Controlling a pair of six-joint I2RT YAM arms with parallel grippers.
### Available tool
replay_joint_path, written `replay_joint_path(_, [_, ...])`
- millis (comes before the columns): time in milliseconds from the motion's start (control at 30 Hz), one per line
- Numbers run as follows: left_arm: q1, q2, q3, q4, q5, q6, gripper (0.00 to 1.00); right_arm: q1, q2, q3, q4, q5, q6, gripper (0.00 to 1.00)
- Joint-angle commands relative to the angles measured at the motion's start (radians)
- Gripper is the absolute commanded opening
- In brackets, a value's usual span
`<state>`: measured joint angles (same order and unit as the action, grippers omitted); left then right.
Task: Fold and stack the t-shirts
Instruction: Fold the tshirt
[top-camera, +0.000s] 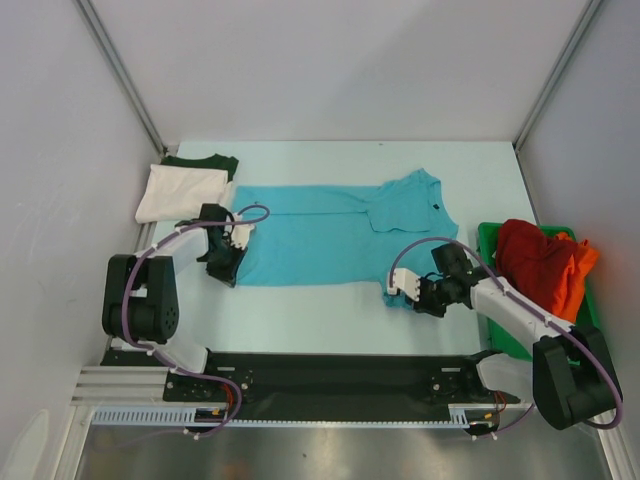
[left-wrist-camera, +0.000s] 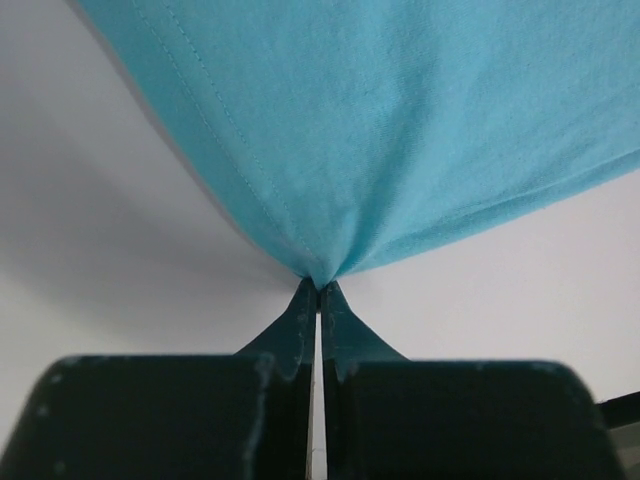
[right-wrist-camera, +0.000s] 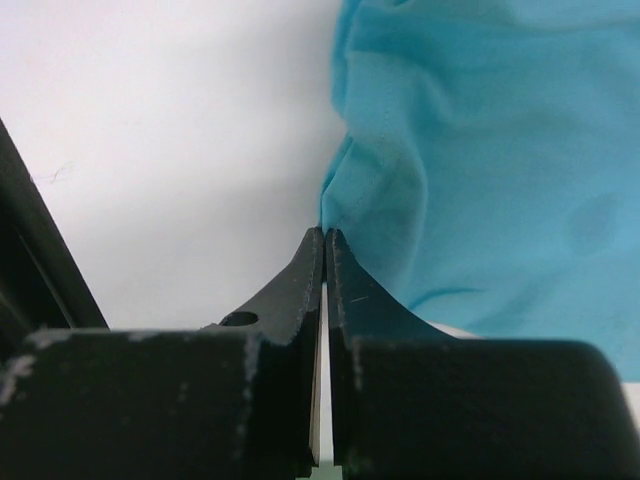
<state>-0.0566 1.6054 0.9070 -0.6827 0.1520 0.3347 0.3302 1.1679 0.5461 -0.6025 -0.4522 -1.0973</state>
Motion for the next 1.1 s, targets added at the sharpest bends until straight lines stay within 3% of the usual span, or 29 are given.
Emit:
replay_joint_path(0, [0.003,-0.031,0.032,0.021,-0.018,0.05,0.0,-0.026,-0.019,0.087,0.058,-0.034,0.108,0.0])
replay_joint_path(233, [0.001,-0.107,0.058,0.049,-0.048,0.141,0.0,-0.138,-0.024,0.254,0.086,-0.08,0.284,0.0])
replay_joint_path(600, [0.001,-0.073,0.142,0.061,-0.055,0.17,0.0,-0.212,0.029,0.469,0.155,-0.083,0.376,0.0])
replay_joint_path(1067, [0.001,0.05,0.328,0.041,-0.065,0.171,0.01,-0.293,0.145,0.611,0.259,-0.068,0.419,0.0])
